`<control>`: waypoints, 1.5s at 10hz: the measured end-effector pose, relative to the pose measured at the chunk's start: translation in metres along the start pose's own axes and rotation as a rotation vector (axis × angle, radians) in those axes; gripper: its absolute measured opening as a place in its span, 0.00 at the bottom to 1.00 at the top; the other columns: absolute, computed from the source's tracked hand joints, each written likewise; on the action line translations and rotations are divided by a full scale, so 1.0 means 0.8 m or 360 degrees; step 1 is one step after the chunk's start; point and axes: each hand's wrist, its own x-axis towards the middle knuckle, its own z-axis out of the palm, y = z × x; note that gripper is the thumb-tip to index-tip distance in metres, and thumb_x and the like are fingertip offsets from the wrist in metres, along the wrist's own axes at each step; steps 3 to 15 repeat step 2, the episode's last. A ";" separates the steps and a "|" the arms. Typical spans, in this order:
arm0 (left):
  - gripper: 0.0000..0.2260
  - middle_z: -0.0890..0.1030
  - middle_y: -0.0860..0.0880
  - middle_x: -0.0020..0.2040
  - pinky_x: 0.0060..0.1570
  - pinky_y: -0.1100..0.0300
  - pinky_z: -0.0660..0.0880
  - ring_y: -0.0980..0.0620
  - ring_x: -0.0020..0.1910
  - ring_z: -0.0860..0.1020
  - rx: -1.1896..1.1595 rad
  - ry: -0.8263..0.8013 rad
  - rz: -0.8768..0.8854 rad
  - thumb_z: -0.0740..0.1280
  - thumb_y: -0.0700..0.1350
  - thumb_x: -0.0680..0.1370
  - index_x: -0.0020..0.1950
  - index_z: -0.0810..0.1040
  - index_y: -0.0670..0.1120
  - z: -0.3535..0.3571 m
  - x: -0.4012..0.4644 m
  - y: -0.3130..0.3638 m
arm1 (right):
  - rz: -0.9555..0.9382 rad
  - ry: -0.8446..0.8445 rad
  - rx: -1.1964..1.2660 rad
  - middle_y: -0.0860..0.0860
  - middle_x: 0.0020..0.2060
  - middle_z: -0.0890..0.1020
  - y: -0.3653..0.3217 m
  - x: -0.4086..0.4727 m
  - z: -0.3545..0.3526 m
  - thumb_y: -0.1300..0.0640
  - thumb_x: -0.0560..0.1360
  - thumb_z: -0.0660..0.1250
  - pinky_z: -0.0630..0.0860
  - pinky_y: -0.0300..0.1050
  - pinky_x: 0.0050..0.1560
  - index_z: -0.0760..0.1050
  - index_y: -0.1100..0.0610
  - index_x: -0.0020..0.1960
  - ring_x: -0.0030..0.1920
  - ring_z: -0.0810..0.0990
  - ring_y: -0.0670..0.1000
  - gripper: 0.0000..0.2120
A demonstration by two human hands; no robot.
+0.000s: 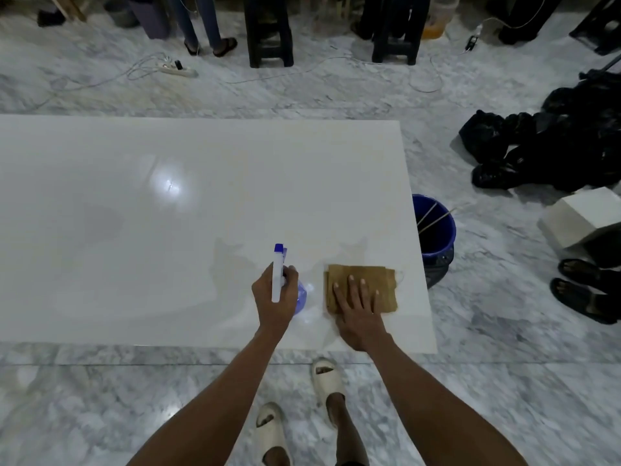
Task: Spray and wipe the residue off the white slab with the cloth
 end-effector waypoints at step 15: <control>0.12 0.83 0.51 0.43 0.46 0.62 0.75 0.55 0.42 0.81 0.0141 -0.0386 -0.0271 0.79 0.45 0.72 0.49 0.78 0.48 -0.031 -0.015 -0.016 | 0.0019 0.0076 0.0153 0.58 0.80 0.58 -0.019 -0.029 -0.012 0.44 0.76 0.42 0.55 0.66 0.75 0.52 0.51 0.81 0.79 0.57 0.63 0.34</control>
